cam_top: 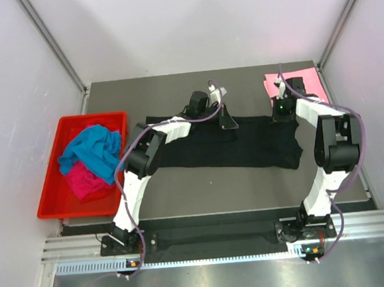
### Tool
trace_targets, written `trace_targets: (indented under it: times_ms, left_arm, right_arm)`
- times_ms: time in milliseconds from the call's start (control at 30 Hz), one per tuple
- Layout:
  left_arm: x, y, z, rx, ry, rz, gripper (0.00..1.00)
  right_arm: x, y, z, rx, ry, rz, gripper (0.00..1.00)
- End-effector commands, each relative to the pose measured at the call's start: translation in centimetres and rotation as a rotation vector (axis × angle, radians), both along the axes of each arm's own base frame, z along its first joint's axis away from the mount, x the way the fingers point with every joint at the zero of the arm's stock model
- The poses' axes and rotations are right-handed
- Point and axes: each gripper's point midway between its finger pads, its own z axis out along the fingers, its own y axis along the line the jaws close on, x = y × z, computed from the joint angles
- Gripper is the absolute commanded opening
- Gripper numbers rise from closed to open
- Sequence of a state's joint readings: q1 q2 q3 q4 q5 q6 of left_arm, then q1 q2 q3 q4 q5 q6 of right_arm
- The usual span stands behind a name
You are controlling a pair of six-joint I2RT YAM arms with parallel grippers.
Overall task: Fold and stack the t-shirts
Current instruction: Fold the tshirt
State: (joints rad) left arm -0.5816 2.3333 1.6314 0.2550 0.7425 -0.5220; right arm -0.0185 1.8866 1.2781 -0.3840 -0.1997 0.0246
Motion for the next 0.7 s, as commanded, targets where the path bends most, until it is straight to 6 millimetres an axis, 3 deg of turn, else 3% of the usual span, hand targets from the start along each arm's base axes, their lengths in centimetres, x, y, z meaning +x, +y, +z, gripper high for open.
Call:
trace_targets:
  times_ms: [0, 367, 433, 467, 500, 533, 600, 633, 667]
  left_arm:
    - [1.8, -0.3, -0.1, 0.03, -0.041, 0.049, 0.03]
    - [4.2, 0.1, -3.1, 0.122, -0.009, 0.156, 0.0]
    - [4.6, 0.3, -3.1, 0.135, -0.014, 0.183, 0.01]
    - [4.8, 0.5, -3.1, 0.141, -0.015, 0.199, 0.03]
    - [5.1, 0.6, -2.4, 0.138, -0.018, 0.217, 0.15]
    - [5.4, 0.9, -2.3, 0.151, -0.02, 0.245, 0.21]
    - [5.7, 1.3, -0.3, 0.148, -0.041, 0.281, 0.32]
    - [5.6, 1.6, -0.1, 0.159, -0.04, 0.293, 0.42]
    - [5.9, 2.1, 0.4, 0.175, -0.051, 0.324, 0.46]
  right_arm:
    - [2.2, -1.7, 5.2, -0.038, -0.178, -0.078, 0.0]
    - [2.1, -2.1, 3.9, -0.04, -0.164, -0.124, 0.0]
    - [2.0, -2.4, 3.4, -0.054, -0.137, -0.13, 0.04]
    - [1.8, -2.7, 3.3, -0.07, -0.12, -0.143, 0.09]
    - [1.7, -2.9, 3.3, -0.073, -0.105, -0.163, 0.17]
    - [1.9, -3.1, 4.2, -0.074, -0.109, -0.182, 0.21]
    - [0.4, -3.4, 5.0, -0.056, -0.044, -0.275, 0.34]
    - [0.0, -3.8, 6.1, -0.057, -0.031, -0.326, 0.38]
    - [-0.9, -4.5, 6.4, -0.072, -0.002, -0.395, 0.4]
